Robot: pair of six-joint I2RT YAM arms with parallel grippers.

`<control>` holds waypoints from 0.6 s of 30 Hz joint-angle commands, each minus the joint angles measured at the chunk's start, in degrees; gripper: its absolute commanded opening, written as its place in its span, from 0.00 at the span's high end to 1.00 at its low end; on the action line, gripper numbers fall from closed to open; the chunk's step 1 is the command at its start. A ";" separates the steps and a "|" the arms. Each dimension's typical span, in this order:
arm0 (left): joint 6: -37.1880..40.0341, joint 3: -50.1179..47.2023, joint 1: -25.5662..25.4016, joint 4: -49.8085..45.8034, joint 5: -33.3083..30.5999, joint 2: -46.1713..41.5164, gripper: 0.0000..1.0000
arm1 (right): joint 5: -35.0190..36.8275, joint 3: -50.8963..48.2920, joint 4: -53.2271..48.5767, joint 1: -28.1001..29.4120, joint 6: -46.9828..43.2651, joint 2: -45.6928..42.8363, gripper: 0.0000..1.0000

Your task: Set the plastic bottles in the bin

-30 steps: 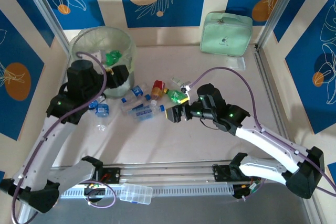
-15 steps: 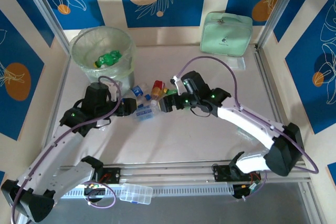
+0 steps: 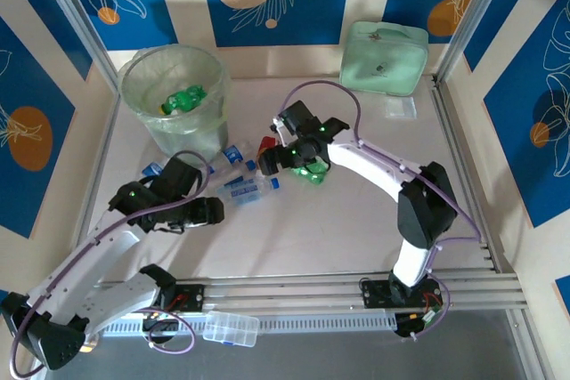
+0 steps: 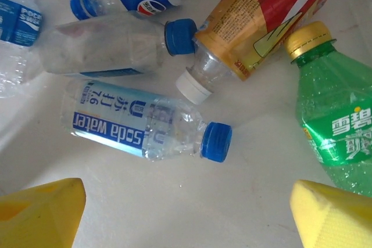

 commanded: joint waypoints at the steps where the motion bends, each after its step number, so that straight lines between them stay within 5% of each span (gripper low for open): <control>1: -0.80 -1.99 -0.71 1.83 -1.36 -3.00 0.26 | 4.62 3.58 -5.98 -1.52 -2.72 3.00 0.08; 7: 4.87 -5.04 -0.71 17.19 0.52 -5.07 0.27 | 11.44 4.20 -6.40 -3.15 -7.32 6.43 0.03; 12: 5.44 -9.74 -0.71 33.98 10.14 -5.49 0.27 | 18.22 3.59 -7.12 -3.34 -12.22 9.10 0.03; 18: 4.91 -11.27 -0.71 37.90 13.41 -6.88 0.27 | 18.85 2.78 -7.13 -3.87 -16.64 10.74 0.04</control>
